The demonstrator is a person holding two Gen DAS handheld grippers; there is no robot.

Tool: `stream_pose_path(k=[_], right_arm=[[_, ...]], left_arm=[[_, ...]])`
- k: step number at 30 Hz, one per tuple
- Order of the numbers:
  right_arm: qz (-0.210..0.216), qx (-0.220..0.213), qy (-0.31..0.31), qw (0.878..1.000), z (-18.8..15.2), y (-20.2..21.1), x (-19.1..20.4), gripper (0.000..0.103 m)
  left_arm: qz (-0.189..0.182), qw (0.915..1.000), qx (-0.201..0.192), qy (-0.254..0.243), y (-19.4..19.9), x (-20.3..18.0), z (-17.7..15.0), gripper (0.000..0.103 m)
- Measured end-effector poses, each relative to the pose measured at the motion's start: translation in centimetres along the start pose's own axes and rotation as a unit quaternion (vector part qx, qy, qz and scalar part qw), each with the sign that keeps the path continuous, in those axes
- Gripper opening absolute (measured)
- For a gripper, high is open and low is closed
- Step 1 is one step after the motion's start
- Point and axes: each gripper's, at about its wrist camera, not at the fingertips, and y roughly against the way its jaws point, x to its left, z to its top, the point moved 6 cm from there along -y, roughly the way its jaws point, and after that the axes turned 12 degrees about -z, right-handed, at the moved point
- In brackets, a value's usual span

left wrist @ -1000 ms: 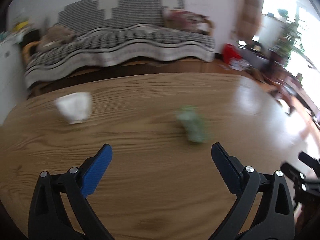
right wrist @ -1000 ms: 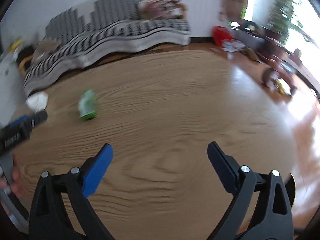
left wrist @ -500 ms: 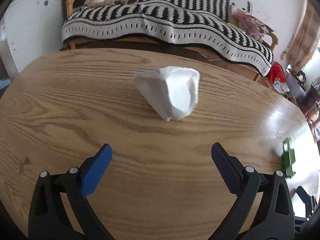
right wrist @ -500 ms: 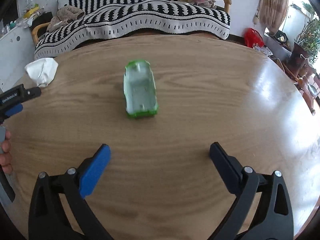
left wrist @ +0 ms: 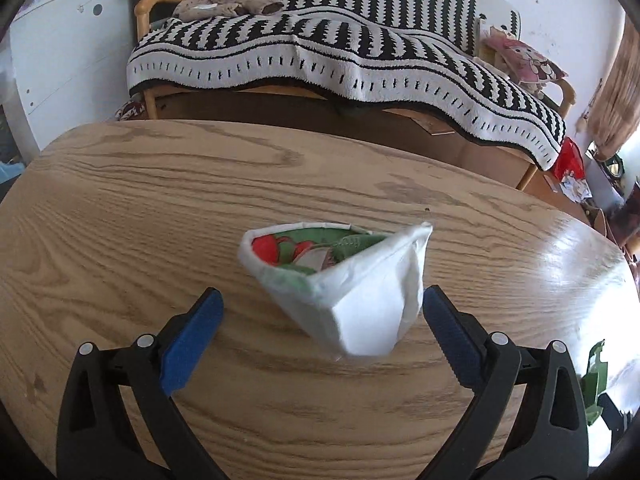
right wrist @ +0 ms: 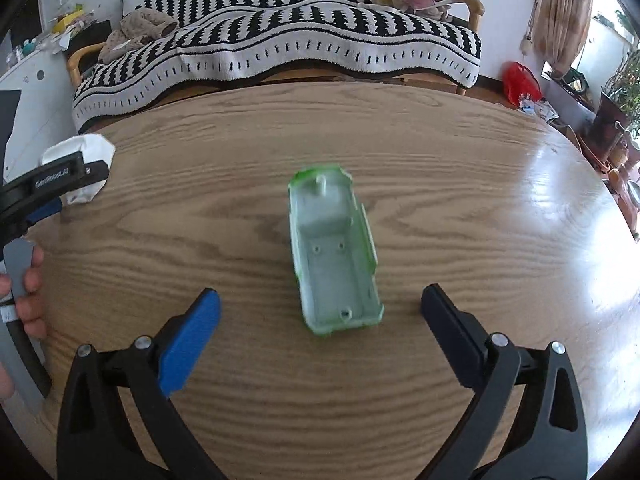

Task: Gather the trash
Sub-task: 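Grasp the white paper cup with the left tool while the right tool grasps the green plastic tray, then carry both items over the bin and open both tools to drop them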

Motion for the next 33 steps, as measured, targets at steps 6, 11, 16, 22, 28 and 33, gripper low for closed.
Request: stream_pose_path(k=[6,11,16,22,28,33], right_arm=[[0.003,-0.021,-0.003,1.000,0.3,0.5,0.0,0.056],[0.007,-0.027,-0.002,1.000,0.0,1.1,0.2,0.033],[0.008,-0.018,-0.006,1.000,-1.1,2.0,-0.3,0.033],[0.006,-0.015,-0.036,0.999,-2.7,4.5,-4.2,0.033],[-0.024,-0.024,-0.094,0.995,-4.9,8.6,-13.2,0.033],[-0.069,-0.027,-0.140,0.987,-8.3,12.0,-21.7,0.033]], left_arm=[[-0.010,0.9998,-0.014,0.002,0.8,0.1,-0.3,0.060],[-0.018,0.9997,-0.012,-0.007,1.4,-0.2,-1.1,0.059],[-0.023,0.9997,-0.002,-0.005,2.6,-0.4,-2.3,0.058],[-0.048,0.9984,-0.002,-0.031,5.1,-3.7,-3.6,0.058],[-0.089,0.9913,0.008,-0.097,7.0,-11.8,-6.3,0.058],[-0.138,0.9779,0.021,-0.155,8.5,-20.7,-10.1,0.058]])
